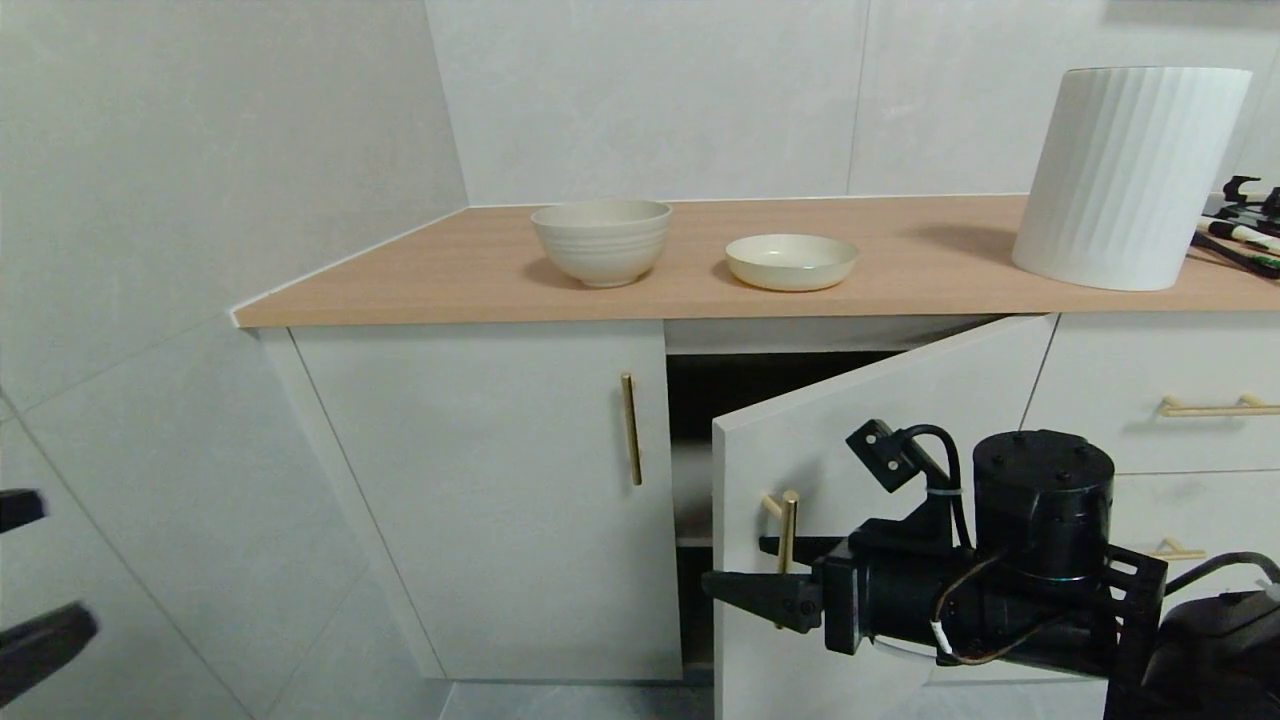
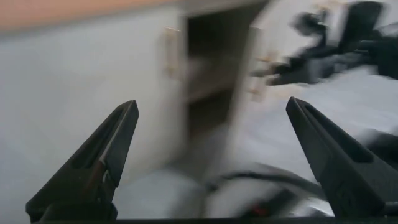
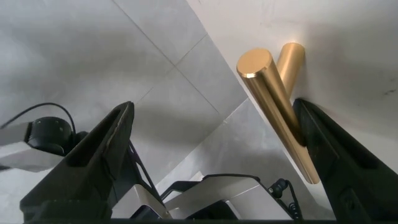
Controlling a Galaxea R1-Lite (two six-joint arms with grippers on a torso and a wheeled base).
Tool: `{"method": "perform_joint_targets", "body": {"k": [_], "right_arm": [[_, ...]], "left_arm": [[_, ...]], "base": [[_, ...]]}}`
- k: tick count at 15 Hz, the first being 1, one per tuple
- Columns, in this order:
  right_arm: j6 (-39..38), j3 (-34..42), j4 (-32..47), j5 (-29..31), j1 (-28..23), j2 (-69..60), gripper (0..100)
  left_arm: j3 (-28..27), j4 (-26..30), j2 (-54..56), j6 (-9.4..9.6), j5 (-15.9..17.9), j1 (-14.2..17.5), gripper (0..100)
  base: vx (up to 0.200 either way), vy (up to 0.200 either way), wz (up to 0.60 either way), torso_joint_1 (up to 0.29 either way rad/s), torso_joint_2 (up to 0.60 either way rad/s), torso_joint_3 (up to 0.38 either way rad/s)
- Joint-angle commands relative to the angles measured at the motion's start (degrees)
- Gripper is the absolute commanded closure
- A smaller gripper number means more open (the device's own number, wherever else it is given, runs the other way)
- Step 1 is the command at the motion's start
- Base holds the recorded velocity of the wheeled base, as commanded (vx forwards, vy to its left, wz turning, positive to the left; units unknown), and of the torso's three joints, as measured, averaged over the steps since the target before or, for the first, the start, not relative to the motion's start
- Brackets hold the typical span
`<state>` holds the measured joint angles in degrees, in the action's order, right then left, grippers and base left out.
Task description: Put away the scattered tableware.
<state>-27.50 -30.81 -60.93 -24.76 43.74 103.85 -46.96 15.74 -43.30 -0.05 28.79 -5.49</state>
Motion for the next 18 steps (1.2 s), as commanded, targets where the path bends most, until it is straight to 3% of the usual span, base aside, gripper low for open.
{"method": "perform_joint_targets", "body": {"k": [1,3,6,10,11,14,18], "right_arm": [[0.0,0.0,0.1,0.1,3.3,-0.1,0],[0.0,0.0,0.1,0.1,3.3,-0.1,0],[0.0,0.0,0.1,0.1,3.2,0.2,0],[0.1,0.4,0.1,0.1,3.2,0.7,0],[0.1,0.3,0.1,0.1,3.2,0.7,0],[0.0,0.4,0.1,0.1,3.2,0.7,0],[0.0,0.7,0.1,0.1,3.2,0.7,0]], "left_arm": [[-0.2,-9.4,-21.1,-4.96,6.1,-6.6,0],[5.7,-24.0,-27.4,-8.56,6.0,-9.5,0],[15.7,-38.5,-32.2,-9.71,6.3,-12.5,0],[20.2,-48.7,-41.4,-9.97,5.7,-17.4,0],[20.4,-49.6,-42.0,-9.97,5.3,-17.7,100],[17.7,-50.3,-43.8,-10.06,5.2,-18.0,100],[7.8,-52.3,-54.7,-11.20,5.3,-18.0,100]], "base": [[0.000,0.000,0.00,0.000,0.00,0.000],[0.000,0.000,0.00,0.000,0.00,0.000],[0.000,0.000,0.00,0.000,0.00,0.000],[0.000,0.000,0.00,0.000,0.00,0.000],[0.000,0.000,0.00,0.000,0.00,0.000],[0.000,0.000,0.00,0.000,0.00,0.000],[0.000,0.000,0.00,0.000,0.00,0.000]]}}
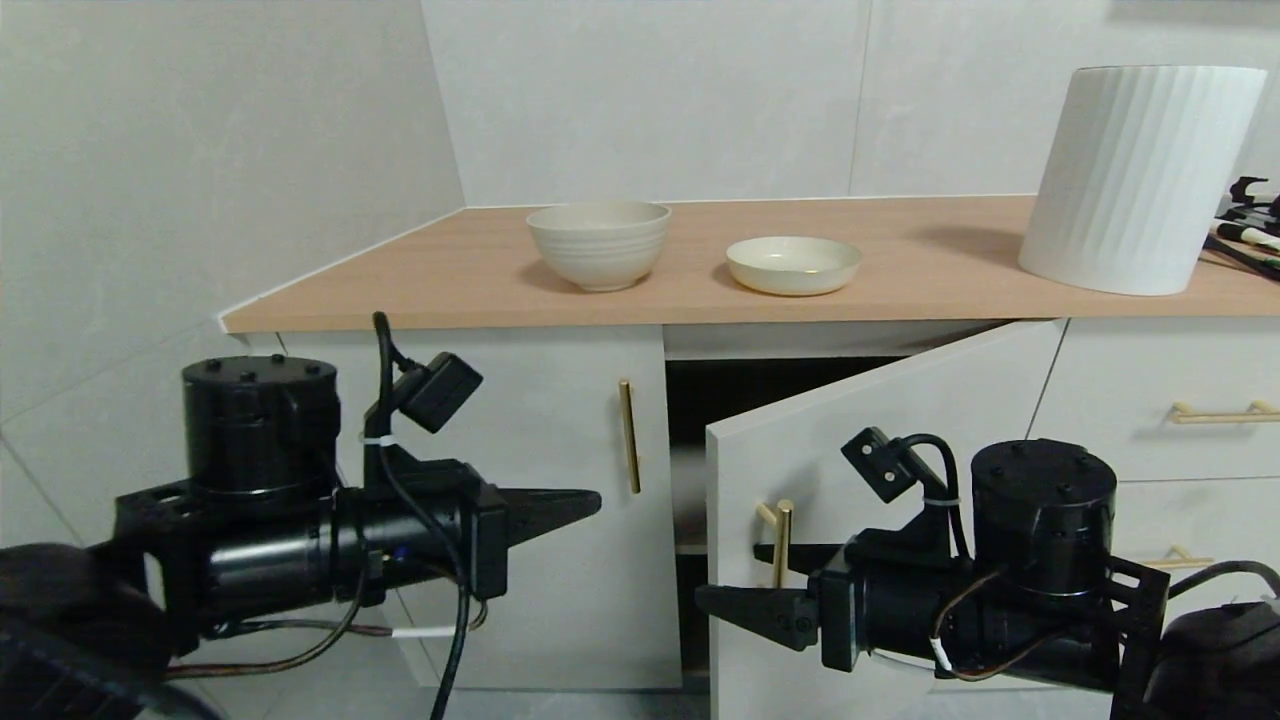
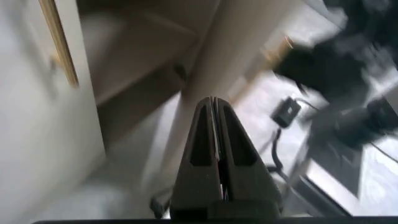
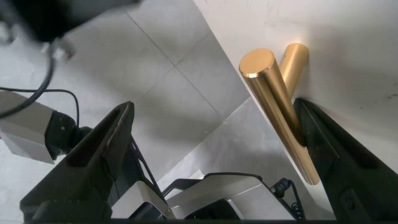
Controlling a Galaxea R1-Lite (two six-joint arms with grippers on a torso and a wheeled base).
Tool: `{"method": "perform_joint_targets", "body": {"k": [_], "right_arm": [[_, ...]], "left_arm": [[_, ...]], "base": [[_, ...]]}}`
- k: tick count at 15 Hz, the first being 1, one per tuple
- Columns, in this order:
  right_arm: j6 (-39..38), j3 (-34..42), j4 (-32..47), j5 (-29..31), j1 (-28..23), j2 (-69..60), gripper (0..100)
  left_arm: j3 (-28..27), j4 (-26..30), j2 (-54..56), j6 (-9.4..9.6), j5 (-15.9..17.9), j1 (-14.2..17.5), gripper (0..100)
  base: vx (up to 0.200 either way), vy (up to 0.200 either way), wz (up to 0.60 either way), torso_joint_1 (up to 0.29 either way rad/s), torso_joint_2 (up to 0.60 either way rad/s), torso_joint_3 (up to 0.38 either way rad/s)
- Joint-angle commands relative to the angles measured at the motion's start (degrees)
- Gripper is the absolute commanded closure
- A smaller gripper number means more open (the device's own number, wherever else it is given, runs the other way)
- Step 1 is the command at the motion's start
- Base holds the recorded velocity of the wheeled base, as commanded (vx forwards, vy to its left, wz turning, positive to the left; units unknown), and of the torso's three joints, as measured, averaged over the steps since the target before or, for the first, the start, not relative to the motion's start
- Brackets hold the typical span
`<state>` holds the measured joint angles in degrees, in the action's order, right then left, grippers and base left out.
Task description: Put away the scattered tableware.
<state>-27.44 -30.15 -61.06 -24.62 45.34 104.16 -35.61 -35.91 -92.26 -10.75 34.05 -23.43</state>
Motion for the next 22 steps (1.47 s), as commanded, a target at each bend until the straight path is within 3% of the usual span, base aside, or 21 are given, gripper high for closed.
{"method": "perform_joint_targets", "body": {"k": [1,3,5,6,10,14,18,22], "right_arm": [[-0.1,0.1,0.2,-0.1,1.7,0.3,0],[0.0,0.2,0.2,-0.1,1.7,0.3,0],[0.0,0.2,0.2,-0.1,1.7,0.2,0],[0.0,0.4,0.2,-0.1,1.7,0.2,0],[0.0,0.4,0.2,-0.1,1.7,0.2,0],[0.7,0.4,0.2,0.1,1.6,-0.2,0],[2.1,1.0,0.3,0.4,1.1,-0.8,0],[4.7,1.3,0.2,0.5,-3.1,-1.1,0]], "left_arm": [[-5.4,-5.0,-10.6,-0.15,0.4,-0.7,100],[-6.6,-13.3,-16.4,-0.41,0.1,-2.5,100],[-6.1,-17.6,-18.9,-1.11,0.0,-3.3,100],[-5.8,-21.4,-21.8,-2.70,-0.1,-4.8,100],[-5.0,-27.5,-25.3,-2.96,-2.4,-7.3,100],[-4.6,-30.2,-26.0,-2.96,-4.4,-10.8,100],[-5.2,-30.2,-26.7,-3.05,-4.3,-12.0,100],[-8.0,-30.2,-28.3,-5.60,-4.1,-12.4,100]], "base": [[0.000,0.000,0.00,0.000,0.00,0.000],[0.000,0.000,0.00,0.000,0.00,0.000],[0.000,0.000,0.00,0.000,0.00,0.000],[0.000,0.000,0.00,0.000,0.00,0.000],[0.000,0.000,0.00,0.000,0.00,0.000],[0.000,0.000,0.00,0.000,0.00,0.000],[0.000,0.000,0.00,0.000,0.00,0.000],[0.000,0.000,0.00,0.000,0.00,0.000]]}}
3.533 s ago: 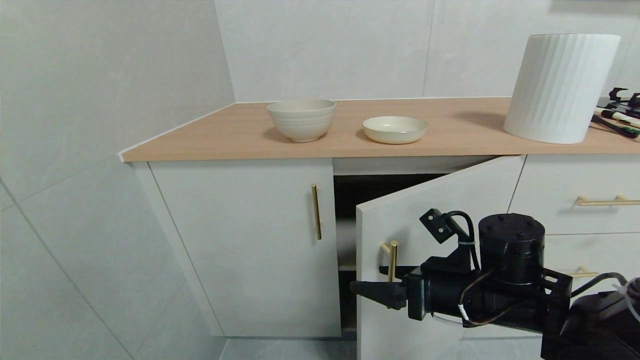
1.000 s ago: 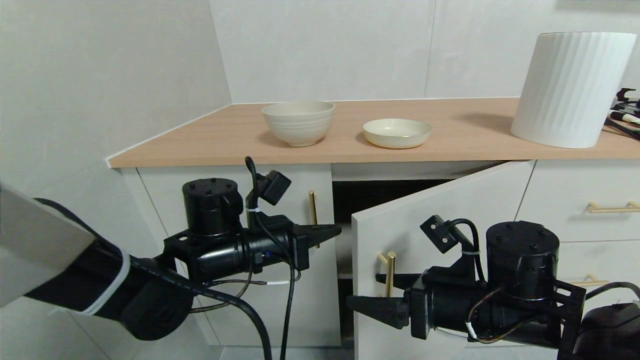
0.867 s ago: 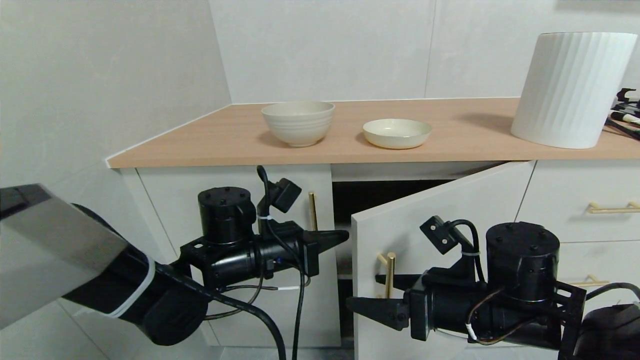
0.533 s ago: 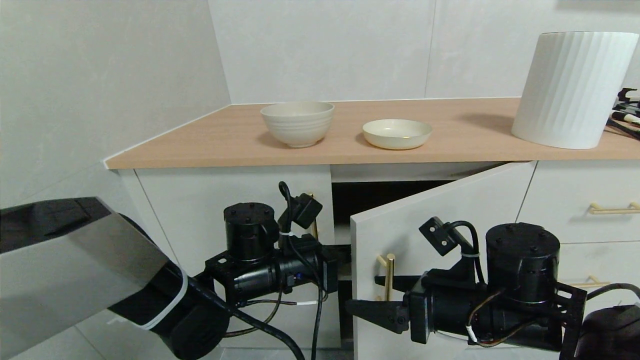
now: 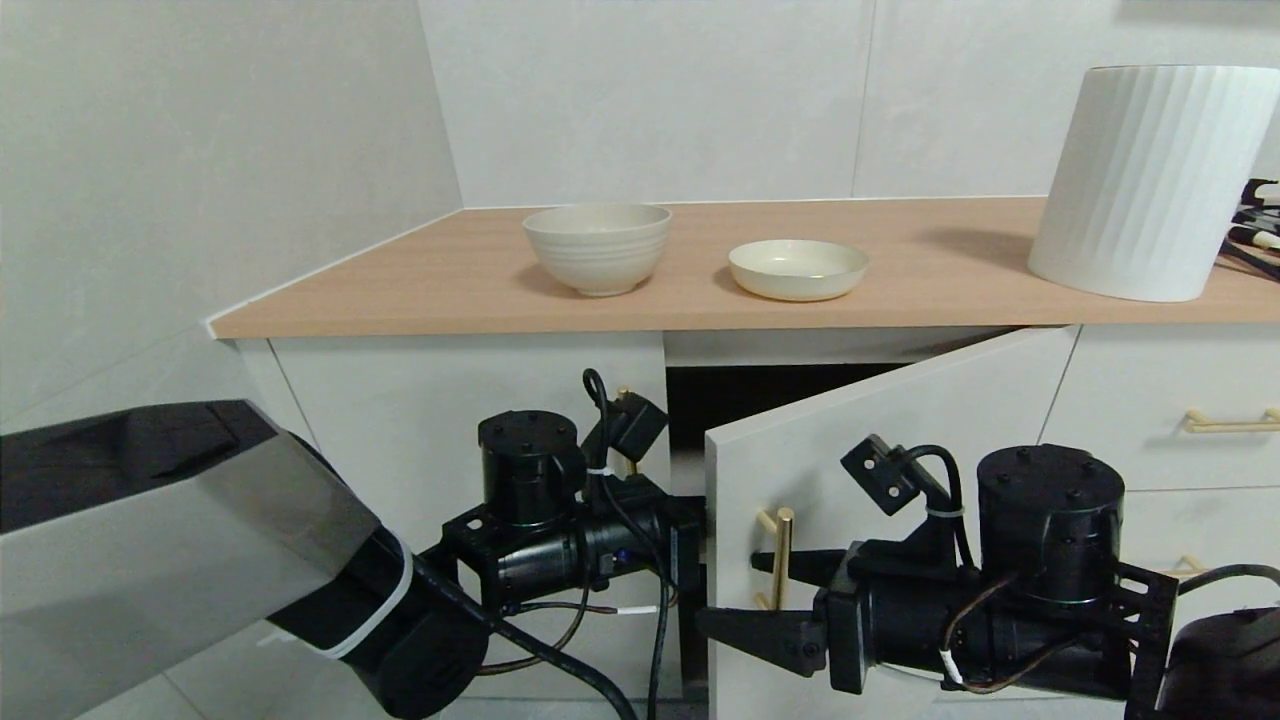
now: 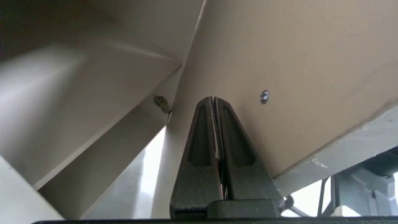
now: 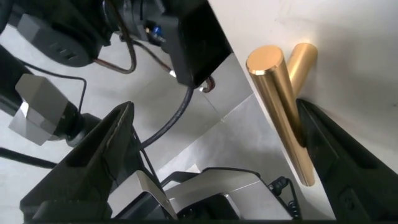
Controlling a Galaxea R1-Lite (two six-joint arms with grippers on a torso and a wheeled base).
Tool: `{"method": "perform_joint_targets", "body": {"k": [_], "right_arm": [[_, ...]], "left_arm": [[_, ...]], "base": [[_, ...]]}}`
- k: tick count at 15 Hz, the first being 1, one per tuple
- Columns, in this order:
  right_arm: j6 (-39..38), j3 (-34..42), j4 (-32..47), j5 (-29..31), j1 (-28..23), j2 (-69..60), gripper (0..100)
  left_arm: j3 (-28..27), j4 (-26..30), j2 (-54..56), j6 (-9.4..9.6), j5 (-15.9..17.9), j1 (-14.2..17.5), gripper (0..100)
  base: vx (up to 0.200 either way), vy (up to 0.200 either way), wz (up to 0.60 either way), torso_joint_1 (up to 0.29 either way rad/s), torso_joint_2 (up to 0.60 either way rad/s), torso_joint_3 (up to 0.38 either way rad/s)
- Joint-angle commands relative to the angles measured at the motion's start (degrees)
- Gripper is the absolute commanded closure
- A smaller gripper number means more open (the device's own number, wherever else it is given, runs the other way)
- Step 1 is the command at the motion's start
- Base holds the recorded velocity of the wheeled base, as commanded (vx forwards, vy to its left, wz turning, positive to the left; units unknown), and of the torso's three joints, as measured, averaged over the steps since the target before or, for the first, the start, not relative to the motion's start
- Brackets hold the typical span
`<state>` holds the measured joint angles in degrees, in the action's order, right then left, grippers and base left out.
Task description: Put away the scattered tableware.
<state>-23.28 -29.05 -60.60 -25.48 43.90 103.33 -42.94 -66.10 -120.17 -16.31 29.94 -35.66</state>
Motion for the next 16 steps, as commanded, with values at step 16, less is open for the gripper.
{"method": "perform_joint_targets", "body": {"k": [16], "right_arm": [[5.1,21.6,1.4,1.7,-7.7,-19.6,0]], "left_arm": [[-1.9,1.8,0.8,-2.76,-0.3,-4.3,100]], "base": [[-0.038,0.000,0.00,0.000,0.00,0.001]]}}
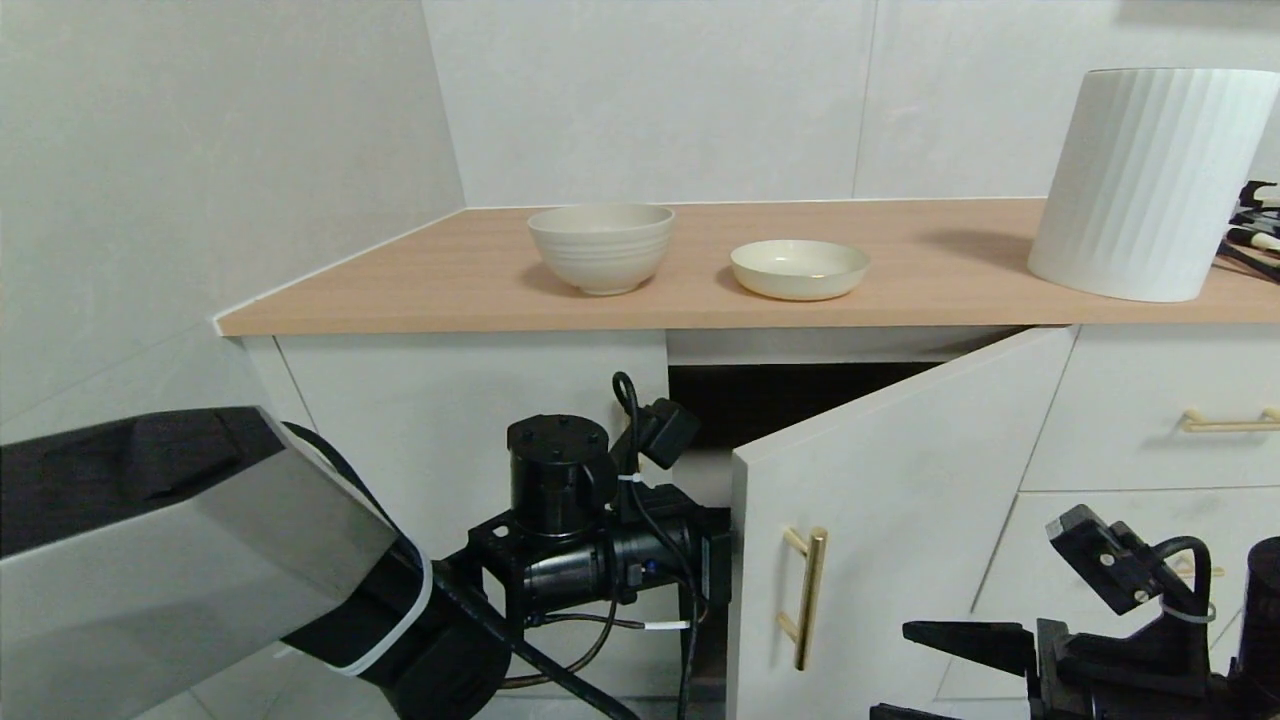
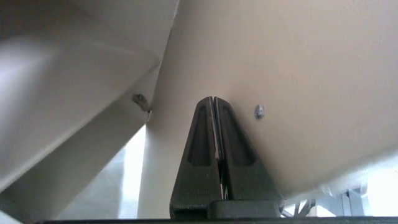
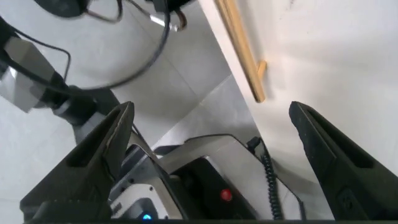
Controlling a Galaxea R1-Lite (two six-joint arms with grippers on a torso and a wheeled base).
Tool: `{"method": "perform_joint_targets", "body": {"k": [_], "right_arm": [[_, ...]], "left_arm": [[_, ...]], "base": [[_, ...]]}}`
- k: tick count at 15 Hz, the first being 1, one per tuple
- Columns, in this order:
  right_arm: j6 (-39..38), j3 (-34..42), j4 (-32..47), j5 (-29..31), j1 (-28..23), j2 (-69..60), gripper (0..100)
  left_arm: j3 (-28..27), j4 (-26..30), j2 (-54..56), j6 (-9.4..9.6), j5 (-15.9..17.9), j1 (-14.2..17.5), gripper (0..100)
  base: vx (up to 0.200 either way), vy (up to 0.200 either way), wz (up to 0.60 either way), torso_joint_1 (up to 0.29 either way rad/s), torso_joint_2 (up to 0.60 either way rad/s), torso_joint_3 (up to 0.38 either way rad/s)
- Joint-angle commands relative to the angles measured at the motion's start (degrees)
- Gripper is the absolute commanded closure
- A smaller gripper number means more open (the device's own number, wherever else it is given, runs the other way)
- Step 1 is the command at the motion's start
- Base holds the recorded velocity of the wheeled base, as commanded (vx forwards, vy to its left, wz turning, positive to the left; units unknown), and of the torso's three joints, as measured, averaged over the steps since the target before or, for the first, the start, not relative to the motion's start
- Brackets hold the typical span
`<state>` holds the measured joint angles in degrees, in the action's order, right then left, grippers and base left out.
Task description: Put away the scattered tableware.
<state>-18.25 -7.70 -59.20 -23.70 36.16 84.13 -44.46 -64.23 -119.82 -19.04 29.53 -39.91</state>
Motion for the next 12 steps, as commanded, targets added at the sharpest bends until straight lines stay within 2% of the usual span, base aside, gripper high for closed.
{"method": "perform_joint_targets", "body": {"k": [1,3,5,8,12], "right_arm": [[0.3,0.5,0.0,0.0,0.1,-0.4,0],[0.5,0.4,-0.1,0.0,0.1,-0.5,0],[0.9,0.4,-0.1,0.0,0.1,-0.6,0],[1.5,0.6,-0.1,0.0,0.2,-1.6,0],[1.5,0.7,-0.1,0.0,1.0,-1.7,0]], "left_arm": [[-1.1,0.6,0.3,-0.03,0.1,-0.2,100],[-2.4,1.1,-0.1,-0.12,0.1,-0.3,100],[-4.8,4.0,-0.6,-0.65,0.0,-1.4,100],[-7.8,6.4,-0.9,-0.73,-1.6,-1.8,100],[-9.9,9.0,-1.6,-0.73,-1.8,-1.8,100]], "base": [[-0.200,0.000,0.00,0.017,0.00,-0.002],[-0.200,0.000,0.00,0.005,0.00,0.000],[-0.200,0.000,0.00,0.007,0.00,0.000],[0.000,0.000,0.00,0.000,0.00,0.000],[0.000,0.000,0.00,0.000,0.00,0.000]]}}
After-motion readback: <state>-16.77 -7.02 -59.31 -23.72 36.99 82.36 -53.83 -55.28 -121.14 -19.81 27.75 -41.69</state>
